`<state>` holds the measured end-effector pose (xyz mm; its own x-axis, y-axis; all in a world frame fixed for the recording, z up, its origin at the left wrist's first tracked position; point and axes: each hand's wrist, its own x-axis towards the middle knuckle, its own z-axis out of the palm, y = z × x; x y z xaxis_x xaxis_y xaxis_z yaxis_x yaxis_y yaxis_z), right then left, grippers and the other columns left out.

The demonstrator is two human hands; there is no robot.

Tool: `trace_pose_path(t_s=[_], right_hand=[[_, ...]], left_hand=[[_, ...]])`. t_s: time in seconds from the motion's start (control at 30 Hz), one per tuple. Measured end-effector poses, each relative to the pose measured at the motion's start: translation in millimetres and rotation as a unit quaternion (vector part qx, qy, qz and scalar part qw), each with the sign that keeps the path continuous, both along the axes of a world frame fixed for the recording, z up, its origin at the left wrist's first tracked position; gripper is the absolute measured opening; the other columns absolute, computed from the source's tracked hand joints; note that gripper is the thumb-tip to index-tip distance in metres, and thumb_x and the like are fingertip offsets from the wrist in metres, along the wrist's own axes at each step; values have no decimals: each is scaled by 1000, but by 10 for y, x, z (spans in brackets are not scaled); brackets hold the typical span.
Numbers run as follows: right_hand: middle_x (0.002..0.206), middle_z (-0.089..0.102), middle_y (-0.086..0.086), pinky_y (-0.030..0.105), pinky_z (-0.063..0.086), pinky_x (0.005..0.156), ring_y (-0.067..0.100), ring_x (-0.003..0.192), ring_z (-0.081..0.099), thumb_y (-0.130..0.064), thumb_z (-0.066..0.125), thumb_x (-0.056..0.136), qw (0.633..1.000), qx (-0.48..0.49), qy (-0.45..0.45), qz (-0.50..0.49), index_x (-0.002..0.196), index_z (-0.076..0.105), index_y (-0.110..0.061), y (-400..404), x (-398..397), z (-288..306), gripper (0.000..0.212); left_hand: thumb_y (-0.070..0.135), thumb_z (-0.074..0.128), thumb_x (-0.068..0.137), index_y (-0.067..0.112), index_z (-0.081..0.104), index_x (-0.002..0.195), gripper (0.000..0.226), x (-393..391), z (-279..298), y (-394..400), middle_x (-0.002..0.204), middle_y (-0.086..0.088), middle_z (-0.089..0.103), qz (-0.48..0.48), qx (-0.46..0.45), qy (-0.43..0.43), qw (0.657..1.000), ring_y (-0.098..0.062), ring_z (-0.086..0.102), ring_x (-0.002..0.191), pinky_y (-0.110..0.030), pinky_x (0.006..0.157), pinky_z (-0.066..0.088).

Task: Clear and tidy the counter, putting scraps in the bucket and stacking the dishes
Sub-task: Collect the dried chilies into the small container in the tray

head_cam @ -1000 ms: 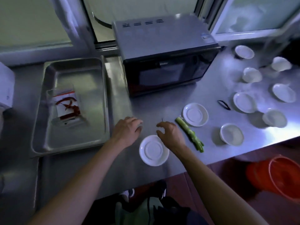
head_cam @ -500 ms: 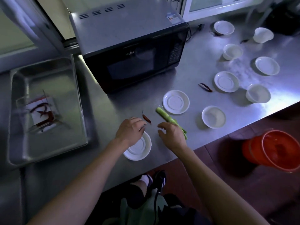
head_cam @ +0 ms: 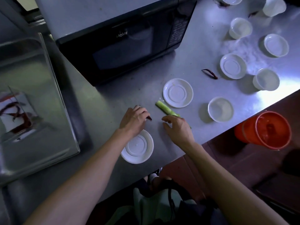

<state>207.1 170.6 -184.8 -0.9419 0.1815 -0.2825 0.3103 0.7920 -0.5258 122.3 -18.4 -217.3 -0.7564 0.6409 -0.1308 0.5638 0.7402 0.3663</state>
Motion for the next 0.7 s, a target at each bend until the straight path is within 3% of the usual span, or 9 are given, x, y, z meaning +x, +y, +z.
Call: trace_pose_path(t_s=[0.27, 0.47, 0.7], right_hand=[[115, 70, 7, 42, 54, 83, 28, 104, 65, -17, 60, 94, 1000, -13, -8, -2, 115, 72, -20, 57, -139, -36, 25], [112, 71, 8, 41, 54, 78, 31, 98, 65, -16, 58, 93, 1000, -19, -13, 3, 114, 72, -19, 178, -258, -20, 25], [105, 72, 9, 41, 53, 71, 33, 93, 65, -17, 59, 94, 997, -38, 11, 69, 115, 71, -23, 364, -395, -37, 25]], left_hand=[[27, 54, 94, 19, 70, 96, 18, -159, -108, 41, 98, -1, 62, -44, -30, 37, 998, -27, 53, 105, -39, 84, 34], [19, 62, 88, 20, 63, 89, 1, -149, -124, 105, 94, 0, 61, -4, -33, 5, 999, -27, 55, 99, -40, 81, 35], [16, 65, 85, 19, 67, 89, 5, -243, -36, 213, 91, -2, 62, 62, 0, -21, 998, -28, 59, 96, -40, 78, 41]])
